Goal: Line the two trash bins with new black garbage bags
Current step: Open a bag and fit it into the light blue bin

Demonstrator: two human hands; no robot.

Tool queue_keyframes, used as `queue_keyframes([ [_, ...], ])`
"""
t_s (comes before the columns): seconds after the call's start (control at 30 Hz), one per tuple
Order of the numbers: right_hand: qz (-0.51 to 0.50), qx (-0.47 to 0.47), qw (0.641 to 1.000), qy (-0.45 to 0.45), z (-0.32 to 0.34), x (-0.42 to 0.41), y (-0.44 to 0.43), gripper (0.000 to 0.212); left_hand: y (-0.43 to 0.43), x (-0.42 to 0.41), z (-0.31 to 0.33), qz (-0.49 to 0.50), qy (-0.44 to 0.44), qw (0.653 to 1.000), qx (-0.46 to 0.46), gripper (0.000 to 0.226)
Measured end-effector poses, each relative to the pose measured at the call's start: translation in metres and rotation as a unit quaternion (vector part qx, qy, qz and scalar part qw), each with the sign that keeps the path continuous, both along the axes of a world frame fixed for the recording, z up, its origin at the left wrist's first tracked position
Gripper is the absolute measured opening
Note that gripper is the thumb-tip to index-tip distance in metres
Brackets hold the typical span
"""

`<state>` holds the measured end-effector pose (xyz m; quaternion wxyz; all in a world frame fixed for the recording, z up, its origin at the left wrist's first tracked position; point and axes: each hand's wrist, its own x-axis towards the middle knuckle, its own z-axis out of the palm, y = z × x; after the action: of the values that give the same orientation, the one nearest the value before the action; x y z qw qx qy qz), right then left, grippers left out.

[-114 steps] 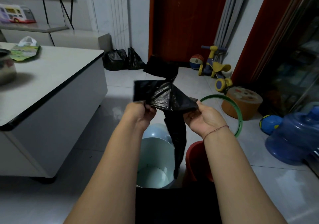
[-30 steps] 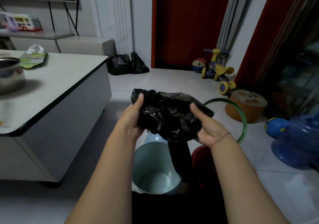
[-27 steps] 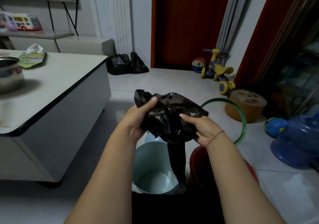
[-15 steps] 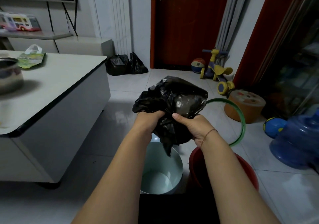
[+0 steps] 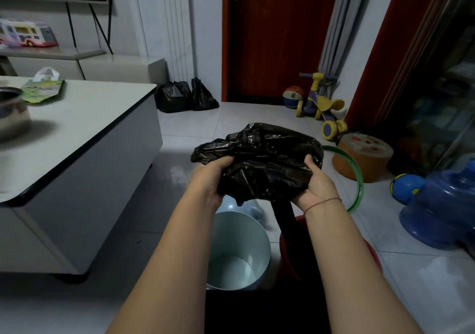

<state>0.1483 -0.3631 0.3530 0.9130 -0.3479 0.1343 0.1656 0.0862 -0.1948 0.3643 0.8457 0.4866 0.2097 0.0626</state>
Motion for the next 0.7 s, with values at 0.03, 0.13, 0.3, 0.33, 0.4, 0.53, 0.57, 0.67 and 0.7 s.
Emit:
queue_keyframes([
  [0.03,0.027,-0.012,1.000,-0.009,-0.001,-0.002,-0.001,0.057,0.000,-0.003,0.002,-0.054,0.000,0.998,0.010,0.018],
  [0.13,0.112,-0.100,0.985,-0.087,0.001,-0.009,0.002,0.074,-0.002,-0.009,0.005,-0.167,-0.011,0.984,0.059,0.048],
  [0.3,0.128,-0.209,0.956,-0.161,0.002,-0.022,0.019,0.056,-0.009,-0.005,0.002,-0.132,-0.004,0.990,0.052,0.051],
  [0.33,0.114,-0.210,0.958,-0.158,0.001,-0.022,0.021,0.047,-0.010,-0.003,0.001,-0.107,0.001,0.993,0.057,0.040],
  [0.4,0.078,-0.212,0.961,-0.160,0.000,-0.021,0.024,0.028,-0.011,-0.001,0.000,-0.076,-0.001,0.994,0.084,0.024],
  [0.53,0.054,-0.259,0.944,-0.197,0.004,-0.017,0.023,0.025,-0.011,-0.005,0.005,-0.082,-0.080,0.988,0.106,0.032],
  [0.57,0.057,-0.273,0.937,-0.210,0.005,-0.018,0.024,0.022,-0.012,-0.005,0.006,-0.082,-0.095,0.986,0.109,0.036],
  [0.67,0.078,-0.276,0.930,-0.229,0.006,-0.019,0.024,0.020,-0.011,-0.004,0.007,-0.019,-0.081,0.993,0.087,0.036],
  [0.7,0.093,-0.273,0.930,-0.228,0.006,-0.019,0.023,0.023,-0.010,-0.003,0.007,0.007,-0.071,0.995,0.069,0.033],
])
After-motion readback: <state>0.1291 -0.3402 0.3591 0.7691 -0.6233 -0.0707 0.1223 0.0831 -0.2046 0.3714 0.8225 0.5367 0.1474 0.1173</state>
